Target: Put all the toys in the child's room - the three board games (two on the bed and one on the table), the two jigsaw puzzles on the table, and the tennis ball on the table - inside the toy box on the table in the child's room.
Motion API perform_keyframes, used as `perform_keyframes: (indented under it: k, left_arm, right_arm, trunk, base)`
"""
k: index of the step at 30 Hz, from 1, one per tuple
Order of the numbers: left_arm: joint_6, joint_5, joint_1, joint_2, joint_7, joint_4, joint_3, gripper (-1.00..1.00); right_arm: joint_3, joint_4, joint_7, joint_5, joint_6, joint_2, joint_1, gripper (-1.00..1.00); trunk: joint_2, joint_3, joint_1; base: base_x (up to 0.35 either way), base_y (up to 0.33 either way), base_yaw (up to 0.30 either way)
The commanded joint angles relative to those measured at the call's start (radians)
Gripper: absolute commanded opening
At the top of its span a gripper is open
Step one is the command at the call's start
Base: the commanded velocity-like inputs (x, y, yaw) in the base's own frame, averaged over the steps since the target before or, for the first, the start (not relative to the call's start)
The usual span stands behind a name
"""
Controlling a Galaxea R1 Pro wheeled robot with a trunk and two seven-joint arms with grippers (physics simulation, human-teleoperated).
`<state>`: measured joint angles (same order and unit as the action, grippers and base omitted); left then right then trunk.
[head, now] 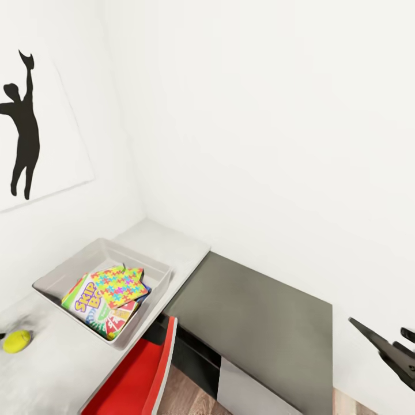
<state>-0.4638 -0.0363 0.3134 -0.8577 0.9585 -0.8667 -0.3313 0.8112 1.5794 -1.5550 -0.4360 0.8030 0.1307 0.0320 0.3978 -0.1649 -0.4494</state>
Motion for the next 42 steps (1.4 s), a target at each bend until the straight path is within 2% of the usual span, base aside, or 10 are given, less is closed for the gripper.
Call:
perform_keyframes:
  k: [1,5,11,16,21,42]
  left_arm:
    - [-0.007,-0.003,0.001,0.002,0.002,0.000,-0.001,1.00]
    - [-0.002,-0.002,0.001,0.007,-0.001,-0.001,0.000,1.00]
    - [-0.001,0.000,0.001,0.011,-0.031,-0.028,0.000,1.00]
    - [-0.009,-0.004,0.001,0.012,-0.104,-0.063,0.001,1.00]
    - [-0.007,-0.004,0.001,0.012,-0.144,-0.072,0.001,1.00]
    - [0.003,-0.001,0.001,0.013,-0.190,-0.082,0.003,1.00]
  right_arm:
    - [0.000,0.001,-0.003,-0.011,0.012,0.001,-0.004,1.00]
    - [0.000,0.003,-0.003,-0.036,0.015,0.003,-0.015,1.00]
    - [0.000,0.003,-0.002,-0.048,0.015,0.004,-0.020,1.00]
    - [-0.001,0.004,-0.002,-0.052,0.014,0.004,-0.022,1.00]
    - [0.000,0.004,-0.003,-0.053,0.012,0.005,-0.023,1.00]
    - [0.002,0.002,-0.003,-0.053,0.007,0.011,-0.023,1.00]
  trunk:
    - [0.002,-0.003,-0.001]
    - [0.002,-0.008,-0.001]
    - [0.002,-0.017,-0.001]
    - [0.002,-0.024,-0.001]
    - [0.002,-0.032,-0.001]
    - [0.002,-0.044,-0.001]
  base:
    - [0.000,0.000,0.000]
    - [0.000,0.000,0.000]
    - [0.000,0.000,0.000]
    - [0.000,0.000,0.000]
    - [0.000,0.000,0.000]
    - [0.000,0.000,0.000]
